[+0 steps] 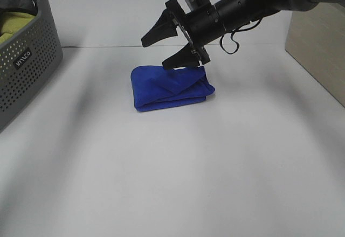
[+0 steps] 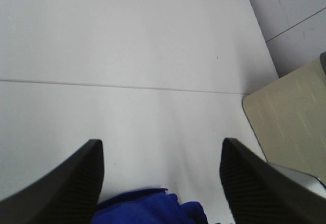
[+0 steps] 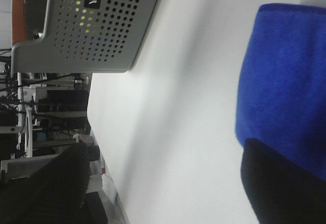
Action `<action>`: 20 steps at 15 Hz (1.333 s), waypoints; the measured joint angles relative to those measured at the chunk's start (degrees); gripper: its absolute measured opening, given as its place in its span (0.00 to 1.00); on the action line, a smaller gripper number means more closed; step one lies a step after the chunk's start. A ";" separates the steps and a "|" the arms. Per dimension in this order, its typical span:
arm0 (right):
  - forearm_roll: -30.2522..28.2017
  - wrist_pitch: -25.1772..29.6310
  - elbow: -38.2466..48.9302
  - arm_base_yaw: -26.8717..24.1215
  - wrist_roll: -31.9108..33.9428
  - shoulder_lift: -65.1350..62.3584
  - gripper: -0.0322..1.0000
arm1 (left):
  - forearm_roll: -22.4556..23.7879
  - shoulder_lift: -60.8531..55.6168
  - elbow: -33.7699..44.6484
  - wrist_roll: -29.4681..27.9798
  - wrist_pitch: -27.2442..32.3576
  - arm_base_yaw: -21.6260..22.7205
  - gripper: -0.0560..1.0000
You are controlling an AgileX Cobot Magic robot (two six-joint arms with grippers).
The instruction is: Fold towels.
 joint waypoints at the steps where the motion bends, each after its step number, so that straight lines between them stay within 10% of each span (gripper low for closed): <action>1: 0.29 -0.80 0.00 -0.23 -0.34 1.38 0.78 | 0.52 0.00 0.00 0.00 0.63 0.00 0.65; 14: -5.21 2.81 0.00 -6.02 0.00 5.04 0.77 | 1.72 0.00 0.00 0.11 3.32 0.00 0.65; 20: -16.96 3.27 0.00 -6.07 6.47 -3.67 0.77 | 14.38 -4.58 0.00 0.34 14.32 0.00 0.65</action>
